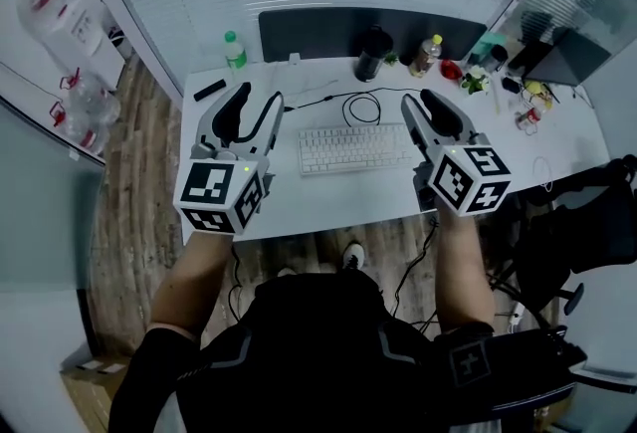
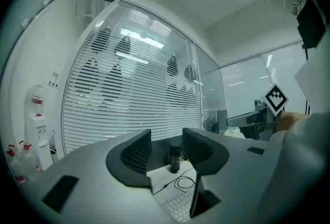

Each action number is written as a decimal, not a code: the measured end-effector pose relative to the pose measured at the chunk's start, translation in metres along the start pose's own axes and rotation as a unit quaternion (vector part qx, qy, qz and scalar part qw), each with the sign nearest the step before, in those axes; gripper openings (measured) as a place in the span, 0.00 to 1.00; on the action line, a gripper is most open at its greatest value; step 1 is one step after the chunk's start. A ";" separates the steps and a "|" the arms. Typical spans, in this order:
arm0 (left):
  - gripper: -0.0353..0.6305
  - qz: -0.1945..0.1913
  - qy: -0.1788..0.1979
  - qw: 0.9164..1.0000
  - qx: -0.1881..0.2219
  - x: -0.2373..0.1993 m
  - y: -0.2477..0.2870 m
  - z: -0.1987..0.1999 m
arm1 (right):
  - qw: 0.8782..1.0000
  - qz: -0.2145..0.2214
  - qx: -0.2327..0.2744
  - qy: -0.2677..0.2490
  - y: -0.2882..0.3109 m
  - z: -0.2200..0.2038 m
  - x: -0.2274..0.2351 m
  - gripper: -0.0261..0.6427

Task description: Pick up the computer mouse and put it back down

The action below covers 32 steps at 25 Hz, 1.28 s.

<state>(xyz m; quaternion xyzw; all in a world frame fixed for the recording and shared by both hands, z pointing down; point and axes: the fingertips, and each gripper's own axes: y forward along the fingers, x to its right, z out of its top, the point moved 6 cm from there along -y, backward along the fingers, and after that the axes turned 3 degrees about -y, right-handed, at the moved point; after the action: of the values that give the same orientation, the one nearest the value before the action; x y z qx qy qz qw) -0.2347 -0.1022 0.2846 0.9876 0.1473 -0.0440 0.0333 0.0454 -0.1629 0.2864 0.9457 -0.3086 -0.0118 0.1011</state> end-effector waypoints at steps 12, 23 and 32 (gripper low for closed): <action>0.13 0.018 -0.011 1.000 0.020 0.007 -0.026 -0.002 | 1.000 0.014 0.023 -0.006 -0.022 0.001 -0.009 0.04; 0.10 0.036 -0.059 0.998 0.002 0.052 -0.010 0.005 | 0.998 0.051 0.024 -0.009 -0.036 0.002 0.036 0.04; 0.10 0.092 -0.011 0.996 0.000 0.076 -0.004 0.010 | 0.997 0.078 0.020 -0.008 -0.038 -0.003 0.057 0.04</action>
<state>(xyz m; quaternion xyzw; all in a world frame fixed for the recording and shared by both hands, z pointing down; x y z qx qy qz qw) -0.1645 -0.0770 0.2672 0.9964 0.0549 -0.0516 0.0391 0.1136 -0.1661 0.2844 0.9204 -0.3827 -0.0050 0.0801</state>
